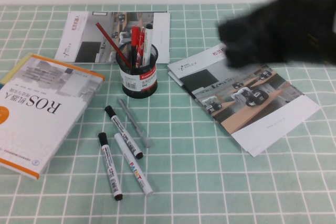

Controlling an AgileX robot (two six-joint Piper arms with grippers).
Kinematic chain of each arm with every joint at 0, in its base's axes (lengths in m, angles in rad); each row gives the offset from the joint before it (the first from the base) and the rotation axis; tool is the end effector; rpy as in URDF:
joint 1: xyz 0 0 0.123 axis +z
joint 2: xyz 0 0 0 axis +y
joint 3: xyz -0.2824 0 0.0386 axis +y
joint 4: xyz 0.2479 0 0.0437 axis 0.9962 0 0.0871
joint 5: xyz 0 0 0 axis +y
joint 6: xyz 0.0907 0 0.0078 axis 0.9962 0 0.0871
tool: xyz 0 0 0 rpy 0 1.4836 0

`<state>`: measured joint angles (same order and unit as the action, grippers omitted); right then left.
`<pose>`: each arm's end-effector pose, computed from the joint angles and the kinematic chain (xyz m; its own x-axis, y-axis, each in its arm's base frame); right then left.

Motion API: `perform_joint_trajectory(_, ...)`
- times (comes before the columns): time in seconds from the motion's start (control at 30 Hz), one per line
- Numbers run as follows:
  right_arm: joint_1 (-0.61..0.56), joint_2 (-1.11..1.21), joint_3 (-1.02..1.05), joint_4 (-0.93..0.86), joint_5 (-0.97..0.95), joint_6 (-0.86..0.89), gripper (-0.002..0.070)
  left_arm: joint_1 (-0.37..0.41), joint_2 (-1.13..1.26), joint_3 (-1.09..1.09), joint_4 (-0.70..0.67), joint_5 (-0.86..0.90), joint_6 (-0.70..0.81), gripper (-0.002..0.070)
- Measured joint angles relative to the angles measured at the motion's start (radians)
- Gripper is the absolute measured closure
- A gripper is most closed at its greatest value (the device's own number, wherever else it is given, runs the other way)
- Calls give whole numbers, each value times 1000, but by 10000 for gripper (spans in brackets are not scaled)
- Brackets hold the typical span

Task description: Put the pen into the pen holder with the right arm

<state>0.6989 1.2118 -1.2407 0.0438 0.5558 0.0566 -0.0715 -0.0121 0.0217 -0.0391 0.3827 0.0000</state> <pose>0.2021 0.1726 0.4130 -0.3859 -0.2020 -0.9002 -0.6258 0.7742 0.0946 0.0520 -0.0051 0.1721 -0.3023 -0.0147 -0.9531 0.0744 0.9965 -0.0390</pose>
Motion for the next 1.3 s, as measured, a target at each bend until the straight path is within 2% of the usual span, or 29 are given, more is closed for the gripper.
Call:
perform_joint_trajectory(0.13, 0, -187, 141, 52, 121, 0, 695, 0, 0, 0, 0, 0, 0, 679)
perform_joint_trajectory(0.27, 0, -323, 262, 30, 186, 0, 695, 0, 0, 0, 0, 0, 0, 679)
perform_joint_trajectory(0.4, 0, -418, 426, -36, 164, 75, 695, 0, 0, 0, 0, 0, 0, 679)
perform_joint_trajectory(0.53, -7, -499, 631, -225, 1, 253, 695, 0, 0, 0, 0, 0, 0, 679)
perform_joint_trajectory(0.67, -136, -598, 853, -418, -184, 439, 695, 0, 0, 0, 0, 0, 0, 679)
perform_joint_trajectory(0.87, -432, -857, 1118, -474, -308, 489, 694, 0, 0, 0, 0, 0, 0, 679)
perform_joint_trajectory(0.97, -539, -981, 1192, -480, -321, 491, 695, 0, 0, 0, 0, 0, 0, 679)
perform_joint_trajectory(1.1, -606, -1130, 1250, -492, -327, 491, 695, 0, 0, 0, 0, 0, 0, 679)
perform_joint_trajectory(1.3, -617, -1220, 1265, -506, -327, 492, 695, 0, 0, 0, 0, 0, 0, 679)
